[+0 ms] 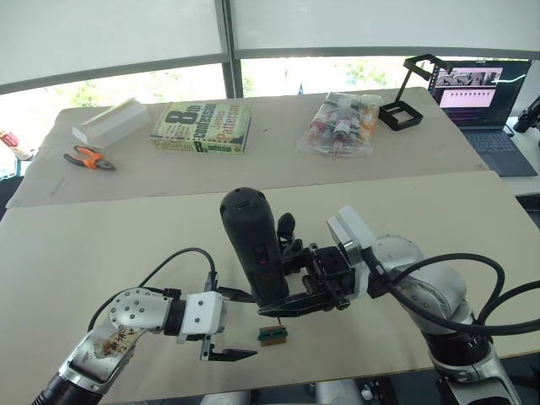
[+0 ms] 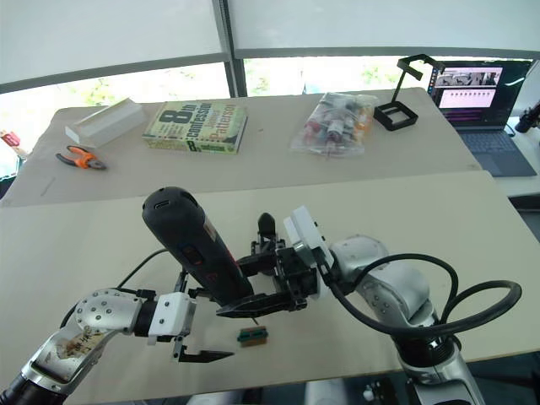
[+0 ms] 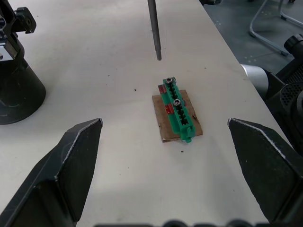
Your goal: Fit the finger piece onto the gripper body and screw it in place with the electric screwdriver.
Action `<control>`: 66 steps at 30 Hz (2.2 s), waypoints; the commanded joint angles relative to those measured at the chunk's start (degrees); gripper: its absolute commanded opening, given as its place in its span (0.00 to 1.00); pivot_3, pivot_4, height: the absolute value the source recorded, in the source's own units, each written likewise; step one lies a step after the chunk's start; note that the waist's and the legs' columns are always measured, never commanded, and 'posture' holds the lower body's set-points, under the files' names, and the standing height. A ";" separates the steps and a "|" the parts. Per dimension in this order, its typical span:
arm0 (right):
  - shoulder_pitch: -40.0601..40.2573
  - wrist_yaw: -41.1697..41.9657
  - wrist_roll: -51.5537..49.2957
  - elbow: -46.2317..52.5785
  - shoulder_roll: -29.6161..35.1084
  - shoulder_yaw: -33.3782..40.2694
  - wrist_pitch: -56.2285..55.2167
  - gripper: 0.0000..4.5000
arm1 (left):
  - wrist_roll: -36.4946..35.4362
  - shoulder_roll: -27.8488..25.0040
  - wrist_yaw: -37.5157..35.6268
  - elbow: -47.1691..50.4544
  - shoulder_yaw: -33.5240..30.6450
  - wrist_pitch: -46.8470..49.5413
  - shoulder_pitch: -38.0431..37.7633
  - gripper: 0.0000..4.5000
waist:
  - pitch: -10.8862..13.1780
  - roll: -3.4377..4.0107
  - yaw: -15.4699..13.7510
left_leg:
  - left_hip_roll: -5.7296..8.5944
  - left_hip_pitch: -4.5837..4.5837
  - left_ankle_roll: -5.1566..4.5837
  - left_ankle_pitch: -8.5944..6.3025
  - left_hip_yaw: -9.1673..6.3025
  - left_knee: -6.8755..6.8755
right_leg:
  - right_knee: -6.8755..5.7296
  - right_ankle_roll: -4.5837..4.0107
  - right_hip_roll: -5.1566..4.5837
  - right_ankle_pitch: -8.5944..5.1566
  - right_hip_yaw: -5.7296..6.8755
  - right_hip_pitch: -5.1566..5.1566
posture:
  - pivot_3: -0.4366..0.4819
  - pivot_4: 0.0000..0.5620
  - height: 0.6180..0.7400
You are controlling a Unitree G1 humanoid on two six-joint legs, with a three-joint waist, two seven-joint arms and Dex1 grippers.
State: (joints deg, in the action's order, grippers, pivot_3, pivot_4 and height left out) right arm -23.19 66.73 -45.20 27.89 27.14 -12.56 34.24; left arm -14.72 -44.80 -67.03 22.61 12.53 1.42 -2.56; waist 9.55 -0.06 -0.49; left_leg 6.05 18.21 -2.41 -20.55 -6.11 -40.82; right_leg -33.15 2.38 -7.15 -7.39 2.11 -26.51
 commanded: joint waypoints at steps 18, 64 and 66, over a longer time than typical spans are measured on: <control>0.06 0.56 -0.61 1.87 0.51 0.15 -2.03 0.43 | 0.35 0.12 -0.39 1.42 0.73 -1.65 0.11 1.00 | 0.00 0.00 -0.03 | 0.00 0.00 0.00 0.00 0.00 0.00 | 0.00 0.00 0.01 0.00 0.00 0.00 | 0.48 0.27 0.98; 2.75 3.60 2.53 -0.18 0.11 -0.93 -5.23 0.43 | 0.78 -0.10 -1.17 1.20 1.85 -1.82 0.14 1.00 | 0.00 0.00 -0.02 | -0.01 0.00 0.00 0.00 0.03 -0.01 | 0.00 -0.01 0.02 0.01 -0.03 0.00 | 0.48 0.27 0.98; 2.67 4.21 3.06 -0.71 0.16 -0.91 -5.72 0.43 | 0.82 -0.03 -1.23 1.21 1.76 -1.81 0.14 1.00 | 0.00 0.00 -0.03 | -0.01 0.00 0.00 0.00 0.03 -0.01 | 0.00 -0.01 0.02 0.01 -0.03 0.00 | 0.48 0.27 0.98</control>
State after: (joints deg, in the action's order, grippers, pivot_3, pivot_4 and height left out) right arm -19.91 69.91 -41.46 26.12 27.76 -13.76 30.83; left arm -13.61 -44.67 -68.16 22.60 14.35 1.06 -2.25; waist 9.55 -0.07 -0.52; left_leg 6.04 18.21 -2.41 -20.56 -6.08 -40.83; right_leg -33.15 2.37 -7.13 -7.38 2.09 -26.51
